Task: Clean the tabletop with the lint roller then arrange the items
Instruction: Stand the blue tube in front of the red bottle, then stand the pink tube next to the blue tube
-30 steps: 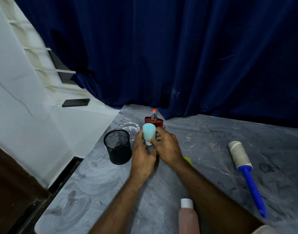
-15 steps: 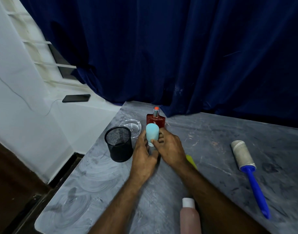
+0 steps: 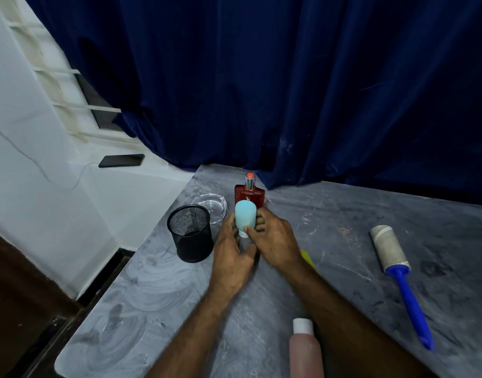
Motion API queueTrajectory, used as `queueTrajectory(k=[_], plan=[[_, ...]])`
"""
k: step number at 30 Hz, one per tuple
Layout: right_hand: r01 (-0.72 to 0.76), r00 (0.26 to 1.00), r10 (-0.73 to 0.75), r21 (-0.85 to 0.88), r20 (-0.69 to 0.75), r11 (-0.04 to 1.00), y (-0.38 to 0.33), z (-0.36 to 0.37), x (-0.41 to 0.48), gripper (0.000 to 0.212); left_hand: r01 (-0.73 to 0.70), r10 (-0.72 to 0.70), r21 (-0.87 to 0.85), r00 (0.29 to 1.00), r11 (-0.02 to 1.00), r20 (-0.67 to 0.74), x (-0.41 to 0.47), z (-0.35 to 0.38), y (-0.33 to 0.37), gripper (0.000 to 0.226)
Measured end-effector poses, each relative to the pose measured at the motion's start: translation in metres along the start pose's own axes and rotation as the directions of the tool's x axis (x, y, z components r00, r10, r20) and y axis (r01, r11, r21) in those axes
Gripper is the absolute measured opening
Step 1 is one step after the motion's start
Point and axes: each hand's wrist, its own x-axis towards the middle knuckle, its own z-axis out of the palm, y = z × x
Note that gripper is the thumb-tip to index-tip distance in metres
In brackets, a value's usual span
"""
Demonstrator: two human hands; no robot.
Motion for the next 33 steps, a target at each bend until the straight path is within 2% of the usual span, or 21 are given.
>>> queueTrajectory(k=[5, 7, 12, 15, 18, 21, 23, 29, 33], plan=[[-0.041, 0.999, 0.041, -0.013, 0.020, 0.999, -0.008, -0.021, -0.008, 0.048, 0.007, -0.006, -0.042, 1.000, 0.999, 0.011, -0.011, -0.005, 0.010, 0.097], [-0.064, 0.998, 0.064, -0.015, 0.001, 0.998, -0.013, -0.039, -0.018, 0.048, 0.051, -0.050, -0.031, 0.998, 0.998, 0.029, -0.024, -0.009, 0.015, 0.097], [-0.101, 0.989, 0.106, 0.050, -0.101, 0.994, -0.014, -0.089, -0.083, 0.034, 0.048, -0.043, -0.053, 0.995, 0.997, 0.095, -0.078, -0.020, 0.028, 0.071], [-0.143, 0.978, 0.140, -0.008, -0.156, 0.990, -0.011, -0.105, -0.137, 0.024, 0.005, -0.019, 0.072, 0.982, 0.997, 0.190, -0.109, -0.031, 0.038, 0.050], [-0.225, 0.969, 0.219, -0.042, -0.118, 0.973, -0.005, -0.112, -0.186, 0.024, -0.008, -0.064, 0.246, 0.957, 0.969, 0.283, -0.130, -0.035, 0.049, 0.028], [-0.300, 0.953, 0.291, -0.118, -0.084, 0.947, -0.006, -0.113, -0.223, 0.032, 0.022, -0.130, 0.314, 0.936, 0.949, 0.327, -0.140, -0.032, 0.056, 0.013], [-0.325, 0.946, 0.320, -0.187, -0.059, 0.927, -0.009, -0.112, -0.238, 0.040, 0.005, -0.135, 0.341, 0.923, 0.940, 0.360, -0.146, -0.027, 0.058, 0.012], [-0.331, 0.941, 0.338, -0.233, -0.008, 0.914, -0.009, -0.107, -0.251, 0.043, 0.102, -0.198, 0.234, 0.878, 0.967, 0.435, -0.161, -0.010, 0.062, 0.005], [-0.352, 0.935, 0.352, -0.016, 0.029, 0.936, -0.007, -0.107, -0.253, 0.024, 0.117, -0.156, 0.121, 0.906, 0.986, 0.395, -0.168, -0.014, 0.065, 0.013]])
